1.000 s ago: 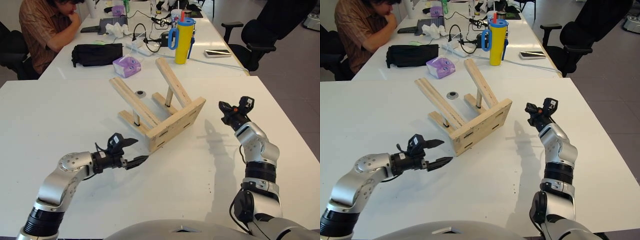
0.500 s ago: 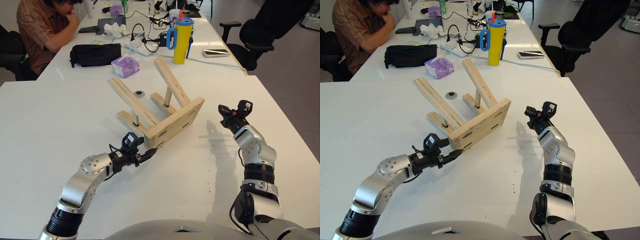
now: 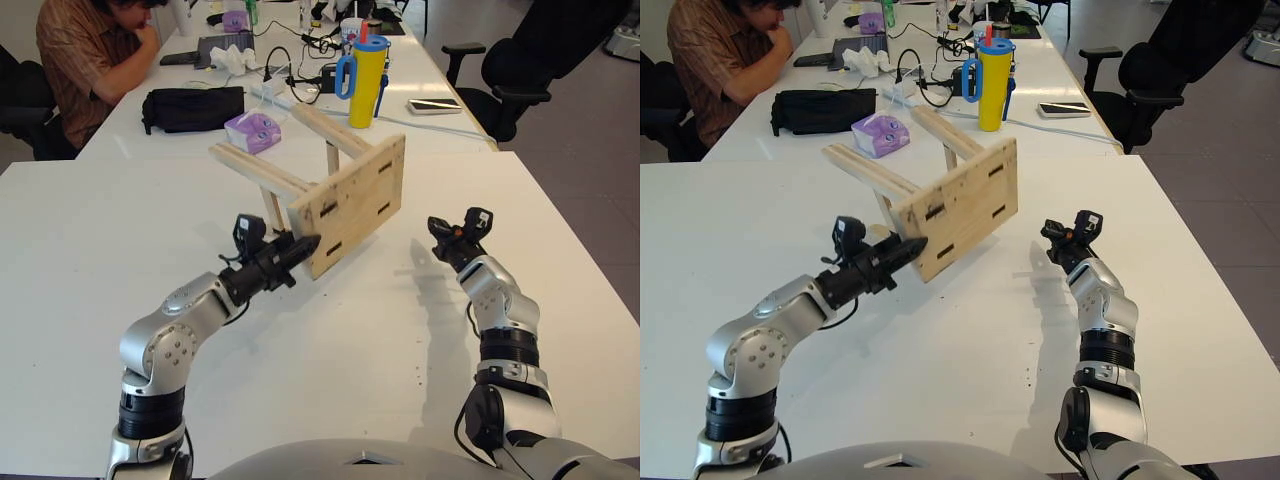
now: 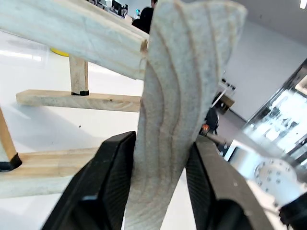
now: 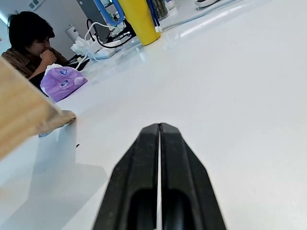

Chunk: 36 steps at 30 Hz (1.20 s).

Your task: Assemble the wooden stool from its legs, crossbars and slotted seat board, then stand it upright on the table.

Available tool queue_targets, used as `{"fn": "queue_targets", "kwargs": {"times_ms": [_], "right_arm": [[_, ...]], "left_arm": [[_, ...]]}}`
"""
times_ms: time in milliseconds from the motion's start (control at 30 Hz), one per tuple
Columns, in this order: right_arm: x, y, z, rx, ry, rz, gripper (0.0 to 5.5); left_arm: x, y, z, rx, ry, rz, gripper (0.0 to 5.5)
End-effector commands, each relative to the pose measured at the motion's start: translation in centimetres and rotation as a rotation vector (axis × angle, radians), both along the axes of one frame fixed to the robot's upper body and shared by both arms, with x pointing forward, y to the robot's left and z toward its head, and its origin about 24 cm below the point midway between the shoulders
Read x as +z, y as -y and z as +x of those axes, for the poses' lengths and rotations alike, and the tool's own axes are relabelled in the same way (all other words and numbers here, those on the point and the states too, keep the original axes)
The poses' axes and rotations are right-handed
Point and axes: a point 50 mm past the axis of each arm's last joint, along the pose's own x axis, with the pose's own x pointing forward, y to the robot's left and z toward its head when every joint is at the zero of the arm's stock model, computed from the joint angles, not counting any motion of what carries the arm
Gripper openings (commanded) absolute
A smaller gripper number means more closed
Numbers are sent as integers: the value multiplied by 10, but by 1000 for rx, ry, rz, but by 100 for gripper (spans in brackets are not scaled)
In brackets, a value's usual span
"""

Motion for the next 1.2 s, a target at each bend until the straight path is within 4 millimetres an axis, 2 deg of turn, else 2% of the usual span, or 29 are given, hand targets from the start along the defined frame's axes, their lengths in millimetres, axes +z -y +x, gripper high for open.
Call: {"fn": "queue_targets", "kwargs": {"times_ms": [33, 67, 133, 233, 300, 400, 467, 500, 533, 567, 700, 800, 900, 1033, 1100, 1133, 1200], "right_arm": [[-12, -14, 5, 32, -69, -2, 0], [-13, -15, 6, 40, -74, -5, 0], [-15, -17, 8, 48, -86, -42, 0], [-14, -22, 12, 68, -87, -33, 0], [-13, -23, 14, 76, -85, -34, 0], [-13, -22, 17, 78, -87, -37, 0], [-13, -21, 18, 79, -89, -40, 0], [-13, -21, 19, 82, -89, -38, 0], [-12, -21, 19, 84, -88, -38, 0], [-13, -21, 19, 87, -90, -42, 0], [-17, -20, 17, 87, -108, -44, 0], [-20, -21, 14, 95, -122, -45, 0], [-25, -19, 10, 93, -139, -50, 0], [-34, -16, 2, 93, -168, -66, 0], [-36, -17, 0, 105, -179, -80, 0], [-37, -18, -1, 106, -182, -77, 0], [-37, -18, -1, 110, -181, -81, 0]], "left_arm": [[118, -29, 42, 244, -30, -834, 146], [122, -48, 52, 389, -61, -908, 144], [116, -76, 64, 595, -129, -961, 134], [69, -106, 70, 865, -289, -925, 130], [36, -114, 68, 950, -374, -856, 130], [-8, -112, 66, 985, -484, -740, 130], [-31, -111, 64, 988, -530, -685, 130], [-35, -111, 62, 977, -514, -672, 131], [-37, -111, 61, 970, -500, -678, 131], [-38, -112, 59, 977, -491, -704, 168], [-19, -111, 55, 925, -367, -857, 233], [-6, -116, 39, 885, -231, -906, 299], [3, -114, 15, 778, -133, -930, 299], [18, -107, 1, 539, -25, -947, 299], [25, -102, -13, 373, 27, -947, 299], [24, -97, -20, 294, 36, -895, 299], [0, -90, -43, 135, -25, -717, 299]]}}
